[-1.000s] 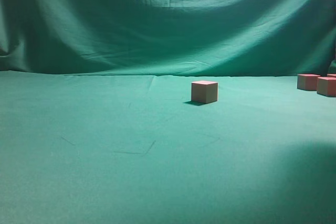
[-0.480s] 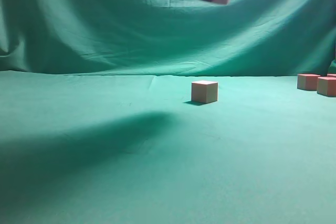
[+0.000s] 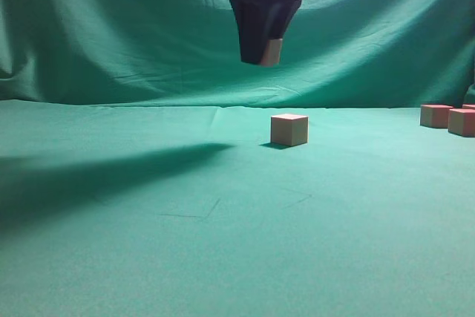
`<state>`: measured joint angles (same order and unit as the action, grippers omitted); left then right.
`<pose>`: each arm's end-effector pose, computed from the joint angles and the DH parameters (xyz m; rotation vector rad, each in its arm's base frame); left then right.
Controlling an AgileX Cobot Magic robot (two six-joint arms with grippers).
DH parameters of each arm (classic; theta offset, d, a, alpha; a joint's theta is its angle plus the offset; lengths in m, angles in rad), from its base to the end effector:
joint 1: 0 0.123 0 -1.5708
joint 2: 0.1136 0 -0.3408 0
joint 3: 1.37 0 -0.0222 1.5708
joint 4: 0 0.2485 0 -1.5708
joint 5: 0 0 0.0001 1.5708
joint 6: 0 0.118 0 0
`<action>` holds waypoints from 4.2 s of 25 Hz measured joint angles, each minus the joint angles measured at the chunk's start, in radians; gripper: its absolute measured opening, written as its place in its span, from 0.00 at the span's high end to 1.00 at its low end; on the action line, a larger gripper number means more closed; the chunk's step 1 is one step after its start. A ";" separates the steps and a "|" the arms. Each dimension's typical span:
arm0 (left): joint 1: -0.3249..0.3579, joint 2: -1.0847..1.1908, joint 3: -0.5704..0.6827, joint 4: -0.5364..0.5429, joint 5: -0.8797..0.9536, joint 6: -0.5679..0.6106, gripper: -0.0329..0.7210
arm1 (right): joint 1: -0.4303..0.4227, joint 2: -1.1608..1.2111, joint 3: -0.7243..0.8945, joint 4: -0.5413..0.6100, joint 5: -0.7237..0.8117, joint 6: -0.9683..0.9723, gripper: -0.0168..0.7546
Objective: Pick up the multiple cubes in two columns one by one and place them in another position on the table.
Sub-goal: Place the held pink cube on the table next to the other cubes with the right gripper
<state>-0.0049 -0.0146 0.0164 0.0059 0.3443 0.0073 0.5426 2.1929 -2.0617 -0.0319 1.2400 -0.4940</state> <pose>0.0206 0.0001 0.1697 0.0148 1.8296 0.0074 0.4396 0.2609 0.2738 -1.4213 2.4749 -0.0352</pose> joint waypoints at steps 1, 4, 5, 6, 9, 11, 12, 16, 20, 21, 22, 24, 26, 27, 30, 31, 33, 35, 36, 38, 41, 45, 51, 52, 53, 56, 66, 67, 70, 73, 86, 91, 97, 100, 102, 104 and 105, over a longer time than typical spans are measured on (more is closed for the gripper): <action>0.000 0.000 0.000 0.000 0.000 0.000 0.96 | 0.002 0.007 -0.002 0.005 -0.005 -0.018 0.63; 0.000 0.000 0.000 0.000 0.000 0.000 0.96 | 0.002 0.018 -0.003 0.030 -0.036 -0.085 0.63; 0.000 0.000 0.000 0.000 0.000 0.000 0.96 | 0.004 0.025 -0.007 0.037 -0.047 -0.108 0.63; 0.000 0.000 0.000 0.000 0.000 0.000 0.96 | 0.005 0.028 -0.007 0.040 -0.052 -0.127 0.63; 0.000 0.000 0.000 0.000 0.000 0.000 0.96 | 0.006 0.052 -0.007 0.053 -0.058 -0.160 0.63; 0.000 0.000 0.000 0.000 0.000 0.000 0.96 | 0.006 0.070 -0.007 0.073 -0.060 -0.179 0.63; 0.000 0.000 0.000 0.000 0.000 0.000 0.96 | 0.006 0.078 -0.007 0.085 -0.062 -0.191 0.63; 0.000 0.000 0.000 0.000 0.000 0.000 0.96 | 0.006 0.099 -0.007 0.104 -0.081 -0.217 0.63; 0.000 0.000 0.000 0.000 0.000 0.000 0.96 | 0.006 0.121 -0.007 0.109 -0.089 -0.242 0.63; 0.000 0.000 0.000 0.000 0.000 0.000 0.96 | 0.006 0.128 -0.007 0.111 -0.089 -0.247 0.63; 0.000 0.000 0.000 0.000 0.000 0.000 0.96 | 0.006 0.133 -0.007 0.112 -0.089 -0.252 0.63; 0.000 0.000 0.000 0.000 0.000 0.000 0.96 | 0.006 0.140 -0.007 0.112 -0.089 -0.266 0.63; 0.000 0.000 0.000 0.000 0.000 0.000 0.96 | 0.006 0.142 -0.007 0.113 -0.089 -0.281 0.63; 0.000 0.000 0.000 0.000 0.000 0.000 0.96 | 0.006 0.143 -0.007 0.113 -0.089 -0.289 0.63; 0.000 0.000 0.000 0.000 0.000 0.000 0.96 | 0.006 0.144 -0.007 0.113 -0.091 -0.306 0.63; 0.000 0.000 0.000 0.000 0.000 0.000 0.96 | 0.003 0.145 -0.007 0.113 -0.091 -0.312 0.63; 0.000 0.000 0.000 0.000 0.000 0.000 0.96 | -0.008 0.146 -0.007 0.112 -0.092 -0.325 0.63; 0.000 0.000 0.000 0.000 0.000 0.000 0.96 | -0.020 0.146 -0.008 0.112 -0.092 -0.330 0.63; 0.000 0.000 0.000 0.000 0.000 0.000 0.96 | -0.024 0.146 -0.008 0.112 -0.092 -0.330 0.63; 0.000 0.000 0.000 0.000 0.000 0.000 0.96 | -0.035 0.146 -0.008 0.124 -0.093 -0.330 0.63; 0.000 0.000 0.000 0.000 0.000 0.000 0.96 | -0.041 0.146 -0.008 0.156 -0.093 -0.340 0.63; 0.000 0.000 0.000 0.000 0.000 0.000 0.96 | -0.041 0.154 -0.008 0.187 -0.093 -0.360 0.63; 0.000 0.000 0.000 0.000 0.000 0.000 0.96 | -0.041 0.175 -0.008 0.193 -0.093 -0.375 0.63; 0.000 0.000 0.000 0.000 0.000 0.000 0.96 | -0.041 0.175 -0.008 0.193 -0.093 -0.377 0.63; 0.000 0.000 0.000 0.000 0.000 0.000 0.96 | -0.041 0.175 -0.008 0.191 -0.093 -0.378 0.63; 0.000 0.000 0.000 0.000 0.000 0.000 0.96 | -0.041 0.175 -0.008 0.189 -0.093 -0.380 0.63; 0.000 0.000 0.000 0.000 0.000 0.000 0.96 | -0.058 0.175 -0.008 0.182 -0.093 -0.384 0.63; 0.000 0.000 0.000 0.000 0.000 0.000 0.96 | -0.061 0.175 -0.008 0.182 -0.093 -0.384 0.63; 0.000 0.000 0.000 0.000 0.000 0.000 0.96 | -0.061 0.177 -0.008 0.193 -0.093 -0.393 0.63; 0.000 0.000 0.000 0.000 0.000 0.000 0.96 | -0.061 0.187 -0.008 0.218 -0.093 -0.413 0.63; 0.000 0.000 0.000 0.000 0.000 0.000 0.96 | -0.061 0.196 -0.010 0.226 -0.087 -0.418 0.63; 0.000 0.000 0.000 0.002 0.000 0.000 0.96 | -0.061 0.196 -0.010 0.226 -0.088 -0.410 0.63; 0.000 0.000 0.000 0.006 0.000 0.000 0.96 | -0.061 0.196 -0.010 0.231 -0.093 -0.385 0.47; 0.000 0.000 0.000 0.006 0.000 0.000 0.96 | -0.061 0.196 -0.010 0.237 -0.095 -0.373 0.28; 0.000 0.000 0.000 0.006 0.000 0.000 0.96 | -0.061 0.196 -0.010 0.238 -0.095 -0.364 0.21; 0.000 0.000 0.000 0.006 0.000 0.000 0.96 | -0.061 0.196 -0.019 0.240 -0.095 -0.352 0.23; 0.000 0.000 0.000 0.006 0.000 0.000 0.96 | -0.061 0.196 -0.029 0.246 -0.095 -0.347 0.23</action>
<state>-0.0049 -0.0146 0.0164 0.0117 0.3443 0.0073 0.4819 2.3884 -2.0904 0.2144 1.1445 -0.8408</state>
